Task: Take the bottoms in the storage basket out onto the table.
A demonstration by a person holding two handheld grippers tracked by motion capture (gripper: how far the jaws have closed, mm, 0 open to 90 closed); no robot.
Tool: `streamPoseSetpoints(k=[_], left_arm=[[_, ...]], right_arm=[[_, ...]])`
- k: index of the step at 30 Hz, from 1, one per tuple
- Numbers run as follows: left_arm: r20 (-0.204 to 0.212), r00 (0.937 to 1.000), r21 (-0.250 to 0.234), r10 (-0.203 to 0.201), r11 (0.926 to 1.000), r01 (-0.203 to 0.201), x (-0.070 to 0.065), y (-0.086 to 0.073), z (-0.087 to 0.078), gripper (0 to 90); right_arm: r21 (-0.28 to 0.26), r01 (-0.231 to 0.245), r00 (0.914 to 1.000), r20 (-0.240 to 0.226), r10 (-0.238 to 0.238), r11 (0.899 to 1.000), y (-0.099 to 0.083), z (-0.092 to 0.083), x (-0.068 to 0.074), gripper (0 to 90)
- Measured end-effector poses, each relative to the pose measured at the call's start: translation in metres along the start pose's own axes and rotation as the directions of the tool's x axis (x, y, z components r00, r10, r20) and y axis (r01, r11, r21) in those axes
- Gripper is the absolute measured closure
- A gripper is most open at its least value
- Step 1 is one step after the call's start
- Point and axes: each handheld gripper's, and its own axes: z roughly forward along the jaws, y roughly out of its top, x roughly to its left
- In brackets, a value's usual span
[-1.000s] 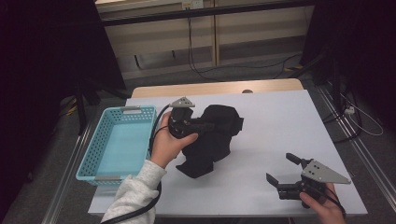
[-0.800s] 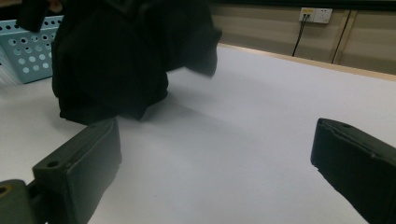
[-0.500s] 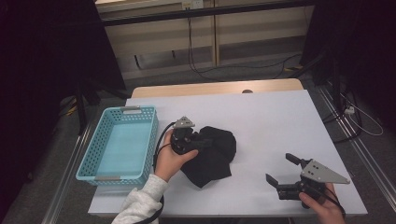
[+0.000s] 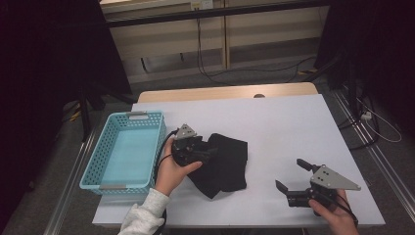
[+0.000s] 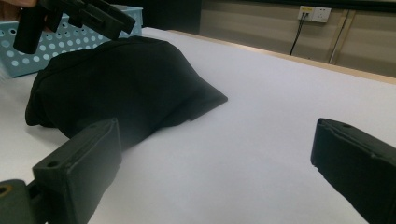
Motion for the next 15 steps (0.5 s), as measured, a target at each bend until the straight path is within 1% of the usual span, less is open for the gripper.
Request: streamPoseSetpoints(k=[3,4,7,8,9,10,13,14,15], left_arm=[[-0.008,0.9999,0.001,0.013,0.9999,-0.013,0.001,0.0,-0.001,20.6],[-0.01,0.9999,-0.004,0.009,1.0,-0.009,0.0,0.0,-0.002,19.9],[-0.009,0.9997,-0.006,0.022,0.9997,-0.023,-0.002,0.001,-0.004,19.3],[-0.011,0.9994,-0.005,0.032,0.9995,-0.032,-0.003,0.002,-0.005,19.3],[-0.011,0.9994,-0.005,0.032,0.9995,-0.032,-0.003,0.002,-0.005,19.2],[-0.014,0.9989,-0.007,0.044,0.999,-0.044,-0.005,0.003,-0.007,19.2],[-0.006,0.999,-0.011,0.044,0.999,-0.044,-0.007,0.005,-0.006,19.2],[-0.002,0.9991,-0.019,0.043,0.9989,-0.044,-0.01,0.007,-0.005,19.2],[-0.002,0.9991,-0.019,0.043,0.9989,-0.044,-0.01,0.007,-0.005,19.4]], right_arm=[[0.011,0.026,0.9997,0.002,-0.026,1.0,0.004,0.007,0.003,1.4],[0.017,0.031,0.9995,0.007,-0.031,0.999,0.005,0.01,0.005,1.5],[0.028,0.033,0.9994,0.004,-0.033,0.999,0.009,0.019,0.009,1.3],[0.036,0.037,0.9993,0.006,-0.037,0.999,0.01,0.022,0.01,1.3],[0.037,0.04,0.9991,0.012,-0.041,0.998,0.011,0.025,0.01,1.5],[0.038,0.041,0.9991,0.012,-0.041,0.998,0.011,0.028,0.011,1.4],[0.037,0.04,0.9991,0.013,-0.04,0.999,0.013,0.033,0.011,1.4],[0.039,0.037,0.9992,0.013,-0.038,0.999,0.012,0.037,0.011,1.4],[0.039,0.037,0.9992,0.013,-0.038,0.999,0.012,0.037,0.011,1.4]])
